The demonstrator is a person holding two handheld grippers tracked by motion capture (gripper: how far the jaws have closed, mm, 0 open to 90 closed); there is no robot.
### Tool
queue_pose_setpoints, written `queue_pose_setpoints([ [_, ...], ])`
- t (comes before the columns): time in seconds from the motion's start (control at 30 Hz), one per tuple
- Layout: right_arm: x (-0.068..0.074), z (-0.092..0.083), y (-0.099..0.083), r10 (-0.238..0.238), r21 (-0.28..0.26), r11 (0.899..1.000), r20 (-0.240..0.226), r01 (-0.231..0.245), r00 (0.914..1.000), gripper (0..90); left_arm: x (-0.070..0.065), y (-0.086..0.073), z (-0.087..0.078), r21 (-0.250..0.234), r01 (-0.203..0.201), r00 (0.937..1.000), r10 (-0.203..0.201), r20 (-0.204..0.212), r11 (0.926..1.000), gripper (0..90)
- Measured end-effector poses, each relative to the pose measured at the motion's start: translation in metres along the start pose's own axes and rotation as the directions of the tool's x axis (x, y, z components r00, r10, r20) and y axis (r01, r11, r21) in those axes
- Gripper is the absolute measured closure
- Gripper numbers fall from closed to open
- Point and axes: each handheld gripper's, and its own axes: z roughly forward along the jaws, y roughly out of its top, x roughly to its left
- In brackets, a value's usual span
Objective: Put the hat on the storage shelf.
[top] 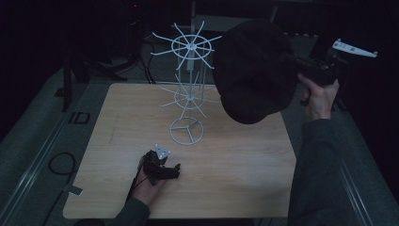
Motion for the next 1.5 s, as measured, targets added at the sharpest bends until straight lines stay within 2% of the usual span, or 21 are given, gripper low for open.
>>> queue_pose_setpoints([
  [0.2, -0.001, 0.018, -0.013, 0.009, 0.055, 0.998, -0.014, -0.008, 0.9999, 79.3, 0.0, 0.0, 0.0, -0.001, 0.0, 1.0, 0.0, -0.001, 1.0, 8.9],
  [0.37, -0.002, 0.025, -0.015, 0.032, 0.069, 0.997, -0.037, -0.029, 0.9988, 79.3, 0.0, 0.0, 0.0, -0.001, 0.0, 1.0, 0.0, 0.0, 1.0, 8.9],
  [0.6, -0.006, 0.031, -0.024, 0.059, 0.088, 0.995, -0.032, -0.056, 0.9978, 78.5, 0.0, 0.0, 0.0, -0.002, 0.0, 1.0, 0.0, 0.0, 1.0, 8.9],
  [1.03, -0.005, 0.037, -0.032, 0.015, 0.137, 0.99, 0.018, -0.018, 0.9997, 73.1, 0.0, 0.0, 0.0, -0.002, 0.001, 1.0, -0.001, 0.001, 1.0, 8.9],
  [1.5, -0.008, 0.037, -0.037, 0.011, 0.137, 0.99, 0.02, -0.014, 0.9997, 66.7, 0.0, 0.0, 0.0, -0.001, 0.001, 1.0, -0.001, 0.001, 1.0, 8.9],
])
